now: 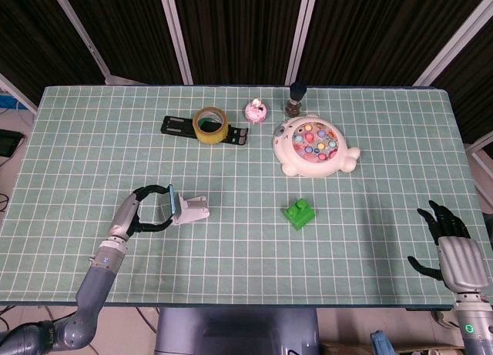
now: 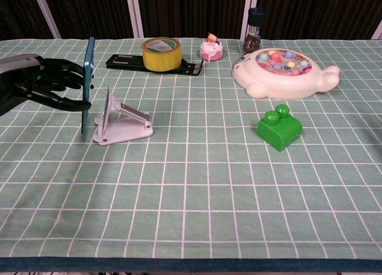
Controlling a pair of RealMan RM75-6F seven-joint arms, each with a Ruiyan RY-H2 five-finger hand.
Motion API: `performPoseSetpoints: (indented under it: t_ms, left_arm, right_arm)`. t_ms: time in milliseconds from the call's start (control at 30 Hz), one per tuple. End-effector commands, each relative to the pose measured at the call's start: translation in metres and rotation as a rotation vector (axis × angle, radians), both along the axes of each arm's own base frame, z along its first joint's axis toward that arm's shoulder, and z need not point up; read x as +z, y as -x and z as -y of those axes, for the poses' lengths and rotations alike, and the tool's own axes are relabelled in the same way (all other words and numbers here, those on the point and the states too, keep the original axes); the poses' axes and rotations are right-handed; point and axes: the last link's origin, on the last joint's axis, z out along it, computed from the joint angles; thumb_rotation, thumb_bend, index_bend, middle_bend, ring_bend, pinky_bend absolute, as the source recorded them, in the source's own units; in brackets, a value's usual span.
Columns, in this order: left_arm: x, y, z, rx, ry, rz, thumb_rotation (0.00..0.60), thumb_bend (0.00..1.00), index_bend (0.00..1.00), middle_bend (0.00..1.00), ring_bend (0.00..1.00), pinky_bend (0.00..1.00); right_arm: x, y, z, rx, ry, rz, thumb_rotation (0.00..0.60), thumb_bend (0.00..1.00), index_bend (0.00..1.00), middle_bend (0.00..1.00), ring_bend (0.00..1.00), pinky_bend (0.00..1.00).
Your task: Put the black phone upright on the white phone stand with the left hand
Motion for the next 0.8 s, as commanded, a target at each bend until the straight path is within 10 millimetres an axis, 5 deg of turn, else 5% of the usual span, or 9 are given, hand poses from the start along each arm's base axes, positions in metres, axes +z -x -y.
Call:
performPoseSetpoints:
  t_ms: [33,800]
  left_arm:
    - [0.000,0.001,-0.001,0.033,0.017,0.039,0.600,0.48,0.59,0.64,0.14,0.00]
    - [-0.003,-0.001,-0.013,0.063,0.077,0.068,0.600,0.48,0.59,0.64,0.14,0.02]
  right_arm:
    - [0.000,0.000,0.000,0.000,0.000,0.000,0.600,0.28,0.16,0.00,0.00,0.13]
    - [0.000,0.000,0.000,-0.001,-0.001,0.001,0.600,0.28,0.16,0.00,0.00,0.13]
